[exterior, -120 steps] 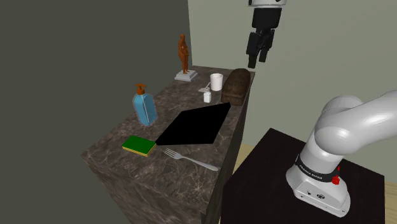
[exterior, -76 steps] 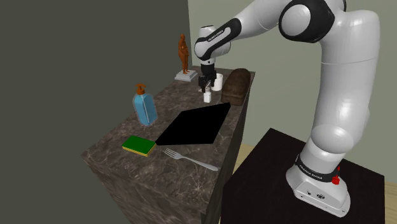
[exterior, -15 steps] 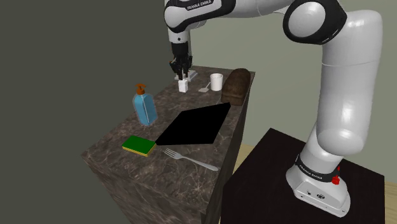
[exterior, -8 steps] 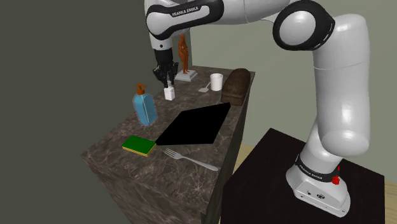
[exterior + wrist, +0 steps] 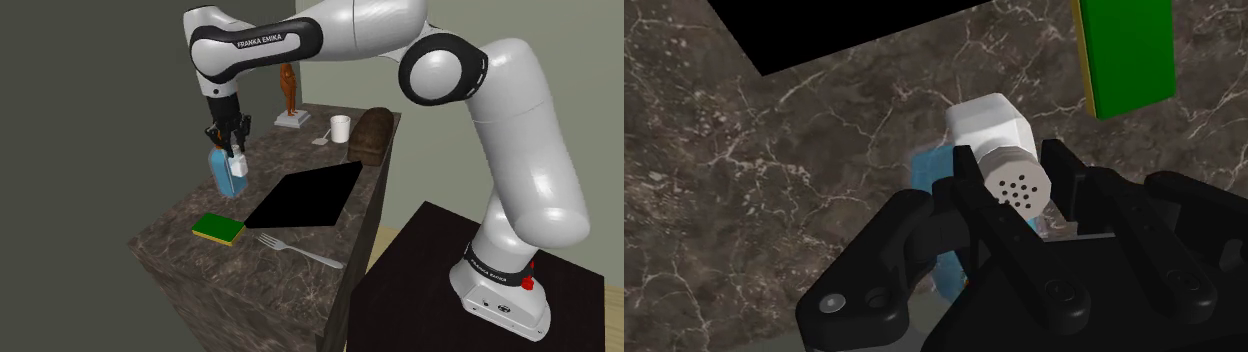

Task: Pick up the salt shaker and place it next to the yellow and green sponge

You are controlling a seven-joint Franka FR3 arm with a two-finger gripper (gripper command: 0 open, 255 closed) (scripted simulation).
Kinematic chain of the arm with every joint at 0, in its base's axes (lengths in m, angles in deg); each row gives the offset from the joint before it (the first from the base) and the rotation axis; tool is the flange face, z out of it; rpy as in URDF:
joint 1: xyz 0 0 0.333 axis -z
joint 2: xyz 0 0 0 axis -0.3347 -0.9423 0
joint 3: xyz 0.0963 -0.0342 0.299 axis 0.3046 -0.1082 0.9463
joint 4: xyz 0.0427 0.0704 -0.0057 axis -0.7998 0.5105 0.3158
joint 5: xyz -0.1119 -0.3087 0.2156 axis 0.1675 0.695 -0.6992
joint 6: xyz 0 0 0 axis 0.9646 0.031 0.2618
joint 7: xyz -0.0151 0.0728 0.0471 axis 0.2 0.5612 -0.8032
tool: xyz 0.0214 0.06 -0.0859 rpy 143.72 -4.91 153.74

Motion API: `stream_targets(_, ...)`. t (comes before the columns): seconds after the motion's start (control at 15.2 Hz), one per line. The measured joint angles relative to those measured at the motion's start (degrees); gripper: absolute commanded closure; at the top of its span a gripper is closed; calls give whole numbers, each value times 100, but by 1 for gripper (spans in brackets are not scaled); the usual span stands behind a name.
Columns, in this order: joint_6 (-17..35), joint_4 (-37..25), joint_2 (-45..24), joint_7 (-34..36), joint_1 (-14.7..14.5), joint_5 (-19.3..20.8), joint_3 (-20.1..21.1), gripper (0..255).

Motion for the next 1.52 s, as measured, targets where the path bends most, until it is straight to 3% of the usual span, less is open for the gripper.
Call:
stream_targets(0.26, -410, -1243, -832, 387, -417, 104, 49, 255)
stream_targets(0.33, -704, -2022, -1289, 505, -596, 150, 49, 255)
stream_targets(0.4, -773, -2190, -1417, 537, -641, 156, 51, 255)
stream_targets(1.52, 513, -771, -1286, 609, -593, 161, 56, 255)
